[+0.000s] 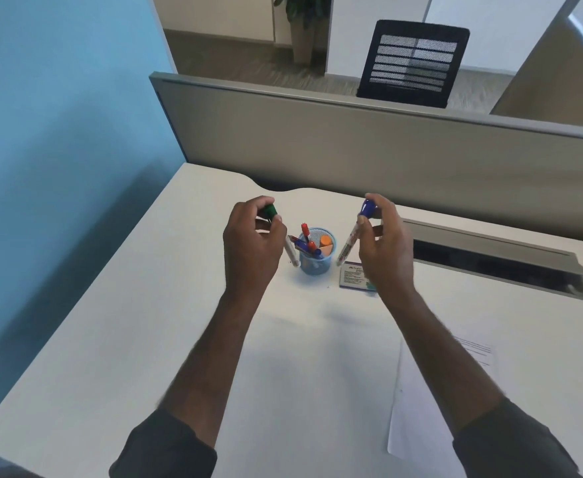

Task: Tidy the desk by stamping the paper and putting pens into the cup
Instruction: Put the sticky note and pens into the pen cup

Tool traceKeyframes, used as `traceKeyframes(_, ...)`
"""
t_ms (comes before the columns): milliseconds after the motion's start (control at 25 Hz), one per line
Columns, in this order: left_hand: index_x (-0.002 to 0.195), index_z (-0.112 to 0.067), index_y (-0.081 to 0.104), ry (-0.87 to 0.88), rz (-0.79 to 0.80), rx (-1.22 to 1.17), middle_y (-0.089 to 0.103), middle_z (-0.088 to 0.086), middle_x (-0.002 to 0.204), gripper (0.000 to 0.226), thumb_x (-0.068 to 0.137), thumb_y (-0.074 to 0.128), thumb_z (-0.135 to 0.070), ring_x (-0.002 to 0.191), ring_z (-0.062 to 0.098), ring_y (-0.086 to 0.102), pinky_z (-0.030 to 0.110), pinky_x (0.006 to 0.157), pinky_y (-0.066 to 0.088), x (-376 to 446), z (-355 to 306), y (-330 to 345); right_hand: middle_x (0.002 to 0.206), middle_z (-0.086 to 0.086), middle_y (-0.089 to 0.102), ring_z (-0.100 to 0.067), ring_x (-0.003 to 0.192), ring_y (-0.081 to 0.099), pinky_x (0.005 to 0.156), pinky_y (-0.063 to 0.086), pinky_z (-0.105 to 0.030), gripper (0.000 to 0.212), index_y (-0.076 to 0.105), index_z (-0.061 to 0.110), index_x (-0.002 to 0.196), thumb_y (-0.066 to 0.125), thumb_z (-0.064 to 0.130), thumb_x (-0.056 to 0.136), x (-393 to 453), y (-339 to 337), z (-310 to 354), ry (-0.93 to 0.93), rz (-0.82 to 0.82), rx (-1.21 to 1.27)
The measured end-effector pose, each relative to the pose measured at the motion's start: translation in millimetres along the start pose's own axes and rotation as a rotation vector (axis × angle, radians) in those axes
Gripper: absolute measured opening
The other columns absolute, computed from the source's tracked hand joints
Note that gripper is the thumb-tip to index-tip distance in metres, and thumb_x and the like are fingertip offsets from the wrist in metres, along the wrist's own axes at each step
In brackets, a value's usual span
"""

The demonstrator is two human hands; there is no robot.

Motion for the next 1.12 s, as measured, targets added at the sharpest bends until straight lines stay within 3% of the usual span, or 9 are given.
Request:
traceKeyframes(240,0.114,-0.016,0.068,0.05,0.044,0.035,0.069,-0.005,0.107,0.024,0.091,0.064,-0.014,0.09,0.008,0.066,0.023,0.077,0.056,12.0,-5.0,25.5,0.104,0.007,0.065,-0.019,0.079,0.063,0.069,0.053,-0.041,0.028,0.053,0.023,0.122,0.056,0.012,0.096,9.7,5.2,-14.8,-0.041,-0.046,0.016)
traceKeyframes(440,0.117,-0.016,0.069,0.056,0.125,0.178,0.073,-0.004,0.109,0.025,0.092,0.064,-0.019,0.098,0.012,0.067,0.029,0.085,0.055,17.6,15.2,55.4,0.105,0.002,0.067,-0.018,0.09,0.066,0.075,0.055,-0.04,0.018,0.058,0.01,0.114,0.057,0.006,0.096,5.7,26.1,-24.2,-0.087,-0.017,0.033)
traceKeyframes(640,0.113,-0.017,0.072,0.019,0.258,0.371,0.076,-0.003,0.104,0.023,0.092,0.065,-0.021,0.095,0.021,0.068,0.032,0.081,0.054,28.3,37.7,91.9,0.108,-0.002,0.069,-0.018,0.094,0.066,0.075,0.055,-0.037,0.019,0.061,0.01,0.116,0.056,0.01,0.097,-1.5,52.2,-36.8,-0.094,0.077,-0.07)
traceKeyframes(920,0.106,-0.017,0.078,0.087,0.427,0.625,0.076,0.006,0.099,0.02,0.091,0.066,-0.024,0.096,0.029,0.061,0.037,0.079,0.046,32.0,52.4,127.7,0.105,-0.008,0.072,-0.025,0.088,0.066,0.07,0.053,-0.029,0.017,0.068,0.007,0.109,0.059,0.01,0.095,-9.0,72.6,-40.7,-0.152,0.159,-0.158)
traceKeyframes(1120,0.1,-0.021,0.079,0.076,0.561,0.718,0.076,0.003,0.093,0.018,0.089,0.065,-0.019,0.094,0.027,0.06,0.035,0.079,0.042,27.8,68.2,145.2,0.102,-0.007,0.073,-0.028,0.086,0.067,0.069,0.057,-0.038,0.016,0.071,0.009,0.105,0.063,0.008,0.092,-9.8,88.9,-53.6,-0.123,0.226,-0.211)
Point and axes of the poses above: each hand's wrist, its own x-axis towards the middle knuckle, its own y-axis out of the palm, z = x × y, the point moved 10 cm from there along x, towards the middle knuckle
